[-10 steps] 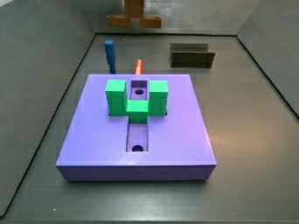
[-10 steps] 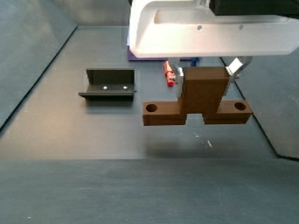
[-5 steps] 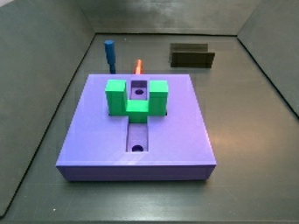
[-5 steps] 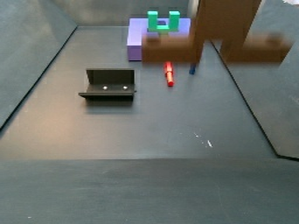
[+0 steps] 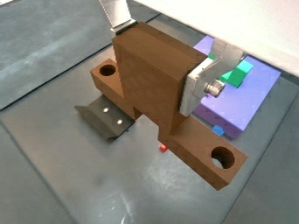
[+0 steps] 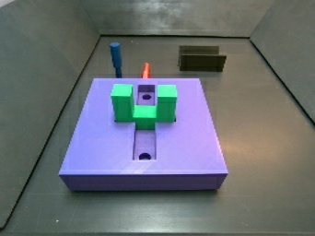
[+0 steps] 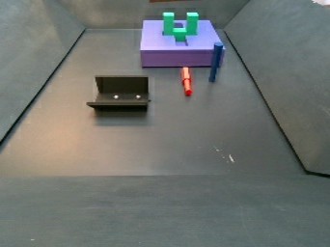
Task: Pick up the brown object. Move up. Move to above the board. Insert the brown object.
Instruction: Move to above the board, then insert the brown object.
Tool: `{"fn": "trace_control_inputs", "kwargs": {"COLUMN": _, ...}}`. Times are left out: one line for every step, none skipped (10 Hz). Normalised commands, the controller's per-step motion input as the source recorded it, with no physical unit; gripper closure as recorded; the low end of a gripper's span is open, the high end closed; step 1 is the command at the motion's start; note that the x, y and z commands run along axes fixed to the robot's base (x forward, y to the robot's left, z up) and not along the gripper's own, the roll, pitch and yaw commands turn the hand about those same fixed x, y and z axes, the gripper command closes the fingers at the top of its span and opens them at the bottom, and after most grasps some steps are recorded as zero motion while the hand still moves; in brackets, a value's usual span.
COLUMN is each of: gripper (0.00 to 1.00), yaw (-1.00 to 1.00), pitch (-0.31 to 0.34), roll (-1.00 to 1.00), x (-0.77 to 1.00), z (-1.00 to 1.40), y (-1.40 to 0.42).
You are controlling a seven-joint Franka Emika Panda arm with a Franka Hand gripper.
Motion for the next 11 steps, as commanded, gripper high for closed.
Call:
{"fn": "trace_control_inputs", "kwargs": {"gripper": 1.00, "yaw": 0.00, "pitch": 0.017, "roll": -0.01, "x": 0.12, "z": 0.10, "y": -1.40}}
{"fn": "trace_control_inputs", "kwargs": {"gripper": 1.00, "yaw": 0.02, "pitch": 0.007, "roll": -0.02, "x": 0.12, "z": 0.11, "y": -1.40}}
{"fn": "trace_control_inputs", "kwargs": {"gripper": 1.00, "yaw": 0.01, "pitch": 0.024, "roll": 0.02, "x": 0.12, "z": 0.12, "y": -1.40}}
{"fn": "trace_control_inputs", "kwargs": {"gripper": 1.00, "yaw": 0.01, "pitch": 0.043, "roll": 0.01, "x": 0.13, "z": 0.13, "y": -1.40}}
{"fn": "trace_control_inputs", "kwargs": {"gripper": 1.00, "yaw": 0.01, "pitch": 0.070, "roll": 0.00, "x": 0.14, "z": 0.13, "y": -1.40}}
{"fn": "trace_control_inputs", "kwargs": {"gripper": 1.00, "yaw": 0.01, "pitch": 0.094, "roll": 0.00, "x": 0.17, "z": 0.13, "y": -1.40}}
{"fn": "trace_control_inputs", "kwargs": {"gripper": 1.00, "yaw": 0.01, "pitch": 0.135, "roll": 0.03, "x": 0.23, "z": 0.15, "y": -1.40}}
{"fn": "trace_control_inputs", "kwargs": {"gripper": 1.00, "yaw": 0.00, "pitch": 0.151, "roll": 0.04, "x": 0.14, "z": 0.08, "y": -0.56}}
{"fn": "trace_control_inputs", "kwargs": {"gripper": 1.00, "yaw": 0.00, "pitch": 0.160, "roll": 0.05, "x": 0.12, "z": 0.04, "y": -0.23}}
{"fn": "trace_control_inputs", "kwargs": {"gripper": 1.00, "yaw": 0.00, "pitch": 0.000, "roll": 0.00, "x": 0.02, "z": 0.00, "y": 0.00}}
{"fn": "trace_control_inputs", "kwargs": {"gripper": 1.00, "yaw": -0.29, "pitch": -0.053, "roll": -0.05, "x": 0.05, "z": -0.15, "y": 0.00}}
